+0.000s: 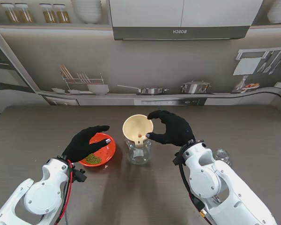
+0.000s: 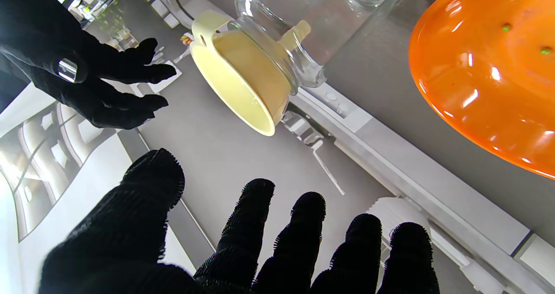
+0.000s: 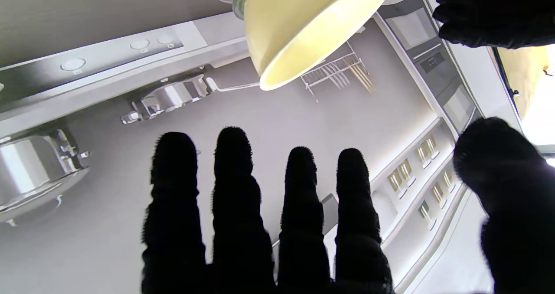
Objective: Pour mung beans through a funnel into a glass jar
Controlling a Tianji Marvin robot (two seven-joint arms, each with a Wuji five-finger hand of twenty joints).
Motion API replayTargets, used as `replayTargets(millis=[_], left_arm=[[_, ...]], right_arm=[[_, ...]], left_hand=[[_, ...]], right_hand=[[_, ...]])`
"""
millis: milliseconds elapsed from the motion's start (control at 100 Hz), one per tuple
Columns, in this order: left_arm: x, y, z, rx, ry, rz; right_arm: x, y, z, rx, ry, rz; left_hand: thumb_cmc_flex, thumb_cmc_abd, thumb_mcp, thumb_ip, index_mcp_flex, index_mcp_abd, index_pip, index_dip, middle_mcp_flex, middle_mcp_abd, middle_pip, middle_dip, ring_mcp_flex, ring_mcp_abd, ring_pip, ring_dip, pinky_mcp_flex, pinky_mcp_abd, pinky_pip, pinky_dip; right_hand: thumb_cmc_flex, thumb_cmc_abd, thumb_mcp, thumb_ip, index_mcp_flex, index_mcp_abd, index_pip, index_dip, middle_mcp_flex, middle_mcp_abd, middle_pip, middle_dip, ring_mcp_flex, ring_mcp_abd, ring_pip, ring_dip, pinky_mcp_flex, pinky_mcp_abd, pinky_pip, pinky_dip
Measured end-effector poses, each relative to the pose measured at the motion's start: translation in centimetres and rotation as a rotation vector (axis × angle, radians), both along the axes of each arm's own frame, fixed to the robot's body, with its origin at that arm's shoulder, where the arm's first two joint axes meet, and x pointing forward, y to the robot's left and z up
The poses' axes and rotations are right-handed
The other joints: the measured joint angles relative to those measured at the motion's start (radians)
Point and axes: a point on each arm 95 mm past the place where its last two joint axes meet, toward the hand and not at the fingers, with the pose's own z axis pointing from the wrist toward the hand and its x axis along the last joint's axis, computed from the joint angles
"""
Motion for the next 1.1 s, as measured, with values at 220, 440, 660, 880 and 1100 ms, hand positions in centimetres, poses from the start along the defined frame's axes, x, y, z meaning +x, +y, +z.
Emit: replayTargets(millis=[220,440,660,880,1100], left_arm=[[0.7,0.1,-0.5,0.021,-0.002,0.017],[2.4,1.2,-1.2,0.086,0.016,0.079],[5.5,3.9,-2.5,0.125,0.074,0.141],[7.8,5.0,-3.2,0.139,0.136,0.151],[9.9,5.6,-4.3,0.207,0.198,0.131]], right_arm=[[0.1,-0.2,-0.3,-0.003,-0.005,0.003],[0.0,-0.6,-0.4,0.013,-0.007,0.000],[-0.1,-0.4,-0.6,0.022,-0.006,0.007],[0.3,-0.5,-1.1,0.033,0.015,0.007],[0.7,-0.6,-1.7,0.045,0.049,0.007]], left_hand=[[0.000,0.000,0.002,0.000,0.000,0.000,0.000,0.000,0.000,0.000,0.000,0.000,0.000,0.000,0.000,0.000,0.000,0.000,0.000,0.000],[0.009,0.000,0.029,0.000,0.000,0.000,0.000,0.000,0.000,0.000,0.000,0.000,0.025,0.008,0.003,0.000,0.014,0.000,0.000,0.000],[0.009,-0.001,0.095,0.000,0.000,0.000,0.000,0.000,0.000,-0.001,0.000,0.000,0.025,0.008,0.004,0.000,0.016,0.000,0.000,0.001],[0.010,-0.064,0.144,0.000,-0.004,0.000,0.000,0.000,-0.005,-0.019,0.000,0.005,0.026,0.008,0.015,0.009,0.026,0.000,0.013,0.011],[0.009,-0.108,0.204,0.000,-0.079,-0.015,-0.021,-0.011,-0.034,-0.048,0.000,0.009,0.024,-0.015,0.018,0.009,0.026,-0.016,0.013,0.013]], right_hand=[[0.000,0.000,0.013,0.000,0.016,0.000,0.000,0.000,0.000,0.000,0.000,0.000,0.000,0.000,0.000,0.000,0.000,0.000,-0.002,0.000],[0.000,0.000,0.024,0.000,0.025,0.000,0.000,0.000,0.001,0.000,0.000,0.000,0.000,0.000,0.000,0.000,0.006,0.000,-0.003,0.000],[0.000,0.000,0.024,0.000,0.025,0.000,0.000,0.000,0.014,0.000,0.000,0.000,0.012,0.000,0.000,0.000,0.008,0.000,-0.003,0.000],[0.000,0.000,0.024,0.000,0.025,0.000,0.000,0.000,0.025,0.000,0.000,0.000,0.012,0.000,0.000,0.000,0.010,0.000,-0.003,0.000],[0.000,0.000,0.024,0.000,0.025,0.008,0.000,0.000,0.026,0.001,0.000,0.000,0.012,0.000,0.000,0.000,0.011,0.000,-0.003,0.000]])
